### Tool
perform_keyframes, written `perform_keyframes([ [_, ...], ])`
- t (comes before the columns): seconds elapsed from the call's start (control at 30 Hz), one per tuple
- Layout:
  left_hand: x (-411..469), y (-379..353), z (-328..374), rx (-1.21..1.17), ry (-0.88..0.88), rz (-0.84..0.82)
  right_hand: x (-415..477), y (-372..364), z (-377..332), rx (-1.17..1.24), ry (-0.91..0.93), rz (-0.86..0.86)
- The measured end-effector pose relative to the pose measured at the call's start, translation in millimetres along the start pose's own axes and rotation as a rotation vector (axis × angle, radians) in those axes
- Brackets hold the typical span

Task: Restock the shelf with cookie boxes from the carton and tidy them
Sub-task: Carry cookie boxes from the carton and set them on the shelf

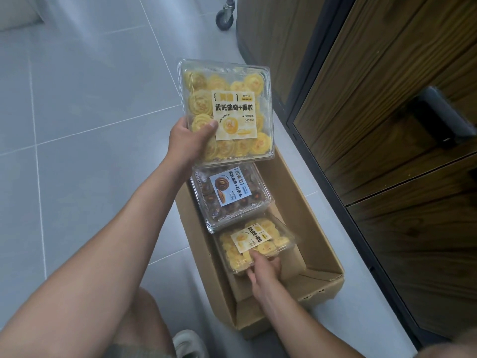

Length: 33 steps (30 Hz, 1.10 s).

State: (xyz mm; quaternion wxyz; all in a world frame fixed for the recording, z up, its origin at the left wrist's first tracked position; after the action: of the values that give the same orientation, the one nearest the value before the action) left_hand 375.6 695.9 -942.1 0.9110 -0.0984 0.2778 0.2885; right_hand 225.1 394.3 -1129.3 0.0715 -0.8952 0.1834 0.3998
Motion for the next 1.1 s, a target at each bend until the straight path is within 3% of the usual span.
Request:
perform_keyframes([
  [0.23,-40.7,12.2,-2.4,0.062,0.052,0.101,-30.9,21.8,-24.3,-0.097,-0.089,0.015],
  [0.57,-167.0,49.4,-3.2,0.053,0.220,0.255,-130.0,58.9,-131.6,-0.186,-0.124,-0.054],
  [0.83,-284.1,88.7,105.0,0.138,0.299,0.316,-238.0,70.9,-251.9,-0.267,-0.053,-0.135],
  [1.1,-372.0,133.0,253.3,0.225,0.269,0.273,-359.6,56.8,-390.6,-0.314,0.085,-0.255],
])
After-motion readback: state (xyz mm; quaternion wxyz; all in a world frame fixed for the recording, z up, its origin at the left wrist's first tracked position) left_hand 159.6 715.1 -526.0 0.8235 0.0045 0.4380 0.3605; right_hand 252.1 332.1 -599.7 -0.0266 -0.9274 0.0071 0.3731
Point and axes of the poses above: each hand's wrist, its own x-axis towards the middle knuckle, its own y-axis out of the back of the hand, z = x × y, the point moved 8 cm from there along x, towards the middle knuckle, and after that the axes turned 14 degrees about y, right-handed, at the moved point
